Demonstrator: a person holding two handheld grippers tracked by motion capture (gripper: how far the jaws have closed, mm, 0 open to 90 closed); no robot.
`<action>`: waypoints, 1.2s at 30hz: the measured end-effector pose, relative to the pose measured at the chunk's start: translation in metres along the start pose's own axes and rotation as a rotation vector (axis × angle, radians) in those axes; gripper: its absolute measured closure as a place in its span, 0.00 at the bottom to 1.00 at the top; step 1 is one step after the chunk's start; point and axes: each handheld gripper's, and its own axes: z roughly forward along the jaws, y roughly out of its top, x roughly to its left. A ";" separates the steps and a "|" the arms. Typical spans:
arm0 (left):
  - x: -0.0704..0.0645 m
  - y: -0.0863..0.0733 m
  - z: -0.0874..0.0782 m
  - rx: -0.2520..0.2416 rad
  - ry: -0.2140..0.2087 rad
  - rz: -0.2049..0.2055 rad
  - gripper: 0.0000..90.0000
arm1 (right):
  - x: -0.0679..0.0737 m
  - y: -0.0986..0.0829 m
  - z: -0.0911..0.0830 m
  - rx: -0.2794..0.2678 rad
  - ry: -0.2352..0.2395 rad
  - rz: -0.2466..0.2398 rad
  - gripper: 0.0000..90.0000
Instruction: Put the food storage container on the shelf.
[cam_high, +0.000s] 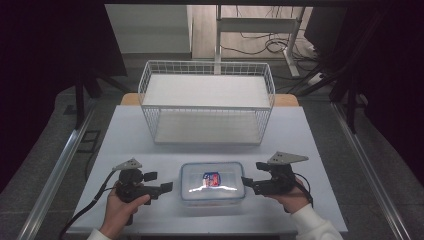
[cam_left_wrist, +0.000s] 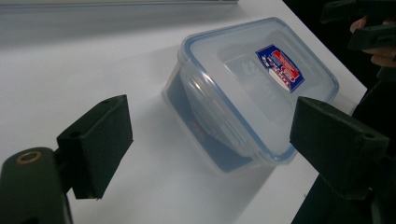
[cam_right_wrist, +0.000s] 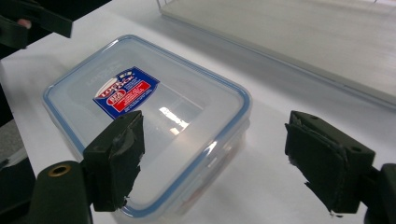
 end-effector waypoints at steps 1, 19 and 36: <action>0.002 0.002 0.003 0.000 -0.018 -0.016 0.14 | 0.000 0.001 0.001 0.004 0.001 0.002 0.22; 0.011 0.008 0.061 0.139 -0.211 -0.160 0.17 | 0.002 0.000 0.006 0.052 -0.011 -0.011 0.21; 0.011 0.006 0.063 0.160 -0.209 -0.178 0.27 | -0.009 -0.005 0.046 0.179 0.126 0.240 0.12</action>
